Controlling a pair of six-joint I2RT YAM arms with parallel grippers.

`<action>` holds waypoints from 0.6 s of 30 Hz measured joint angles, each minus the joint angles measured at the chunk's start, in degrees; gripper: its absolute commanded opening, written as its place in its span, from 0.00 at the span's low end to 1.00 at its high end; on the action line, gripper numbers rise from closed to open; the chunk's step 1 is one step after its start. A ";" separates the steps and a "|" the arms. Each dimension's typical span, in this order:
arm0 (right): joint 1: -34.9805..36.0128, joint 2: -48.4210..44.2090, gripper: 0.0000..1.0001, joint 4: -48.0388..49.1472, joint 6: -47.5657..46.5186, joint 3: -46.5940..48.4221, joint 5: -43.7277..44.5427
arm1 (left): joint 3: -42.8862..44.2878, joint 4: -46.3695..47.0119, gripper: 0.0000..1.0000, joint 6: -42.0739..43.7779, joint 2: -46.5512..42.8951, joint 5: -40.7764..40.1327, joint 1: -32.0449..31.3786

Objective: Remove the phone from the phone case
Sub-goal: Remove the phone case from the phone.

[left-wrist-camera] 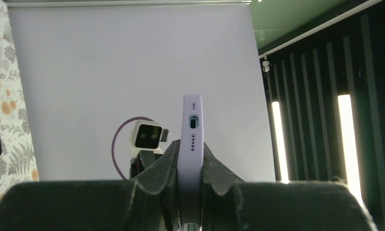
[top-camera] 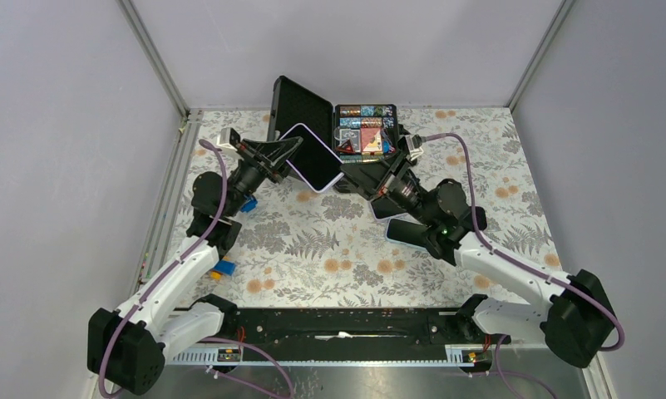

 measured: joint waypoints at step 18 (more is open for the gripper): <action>-0.20 7.04 0.00 19.58 14.10 -2.69 -0.09 | -0.46 10.36 0.00 -0.76 1.99 -1.75 -0.96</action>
